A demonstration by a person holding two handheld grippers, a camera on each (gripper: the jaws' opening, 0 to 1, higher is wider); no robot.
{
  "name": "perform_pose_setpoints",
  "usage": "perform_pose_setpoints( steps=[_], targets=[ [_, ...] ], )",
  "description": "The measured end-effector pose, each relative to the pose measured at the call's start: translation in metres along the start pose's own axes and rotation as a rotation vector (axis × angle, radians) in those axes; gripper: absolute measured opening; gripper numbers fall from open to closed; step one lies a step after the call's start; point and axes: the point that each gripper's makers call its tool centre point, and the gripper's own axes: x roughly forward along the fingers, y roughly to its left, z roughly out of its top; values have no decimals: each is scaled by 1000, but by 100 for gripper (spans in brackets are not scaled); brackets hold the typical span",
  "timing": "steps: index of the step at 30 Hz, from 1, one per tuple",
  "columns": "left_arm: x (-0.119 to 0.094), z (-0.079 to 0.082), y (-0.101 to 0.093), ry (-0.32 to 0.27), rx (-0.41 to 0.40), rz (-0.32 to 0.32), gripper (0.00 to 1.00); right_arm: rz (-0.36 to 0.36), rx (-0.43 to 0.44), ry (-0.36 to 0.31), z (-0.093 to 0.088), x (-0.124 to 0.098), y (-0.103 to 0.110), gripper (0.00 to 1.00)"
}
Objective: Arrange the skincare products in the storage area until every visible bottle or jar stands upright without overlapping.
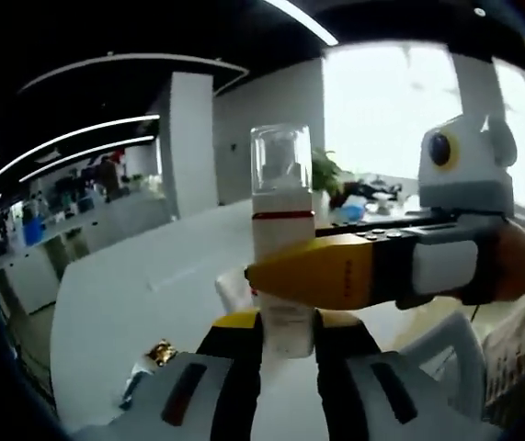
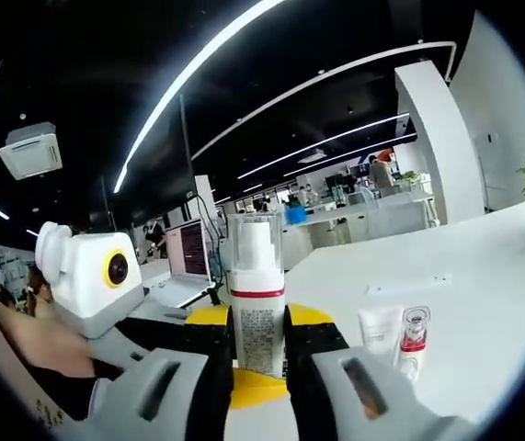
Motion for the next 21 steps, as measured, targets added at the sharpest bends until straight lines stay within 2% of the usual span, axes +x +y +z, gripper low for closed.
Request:
perform_pose_setpoints(
  steps=[4,6,8,9,10,12,13,15,17,21],
  targets=[
    [-1,0,0,-5,-15,-17,18,22,5,-6,0,-1,-1,20],
    [0,3,-4,-22,-80,-51,18,49,-6,-10,3,-2,0,21],
    [-1,9,-9,-65,-187,-118,18,88,-20,-19,8,-3,3,21],
    [-3,14,-16,-98,-268,-188,18,128,-31,-28,13,-4,6,22],
    [-5,17,-22,-111,-316,-255,18,164,-28,-26,16,-6,9,23],
    [-12,24,-31,-142,-352,-371,18,239,-12,-20,21,-9,16,24],
    [-14,25,-34,-139,-348,-405,18,301,-9,-8,24,-12,22,25],
    [-19,28,-36,-138,-329,-444,18,366,12,2,28,-17,26,25],
    [-25,30,-43,-122,-313,-517,17,459,79,34,32,-26,30,24],
    [-31,25,-55,-56,-243,-600,18,543,32,106,28,-34,34,23]
  ],
)
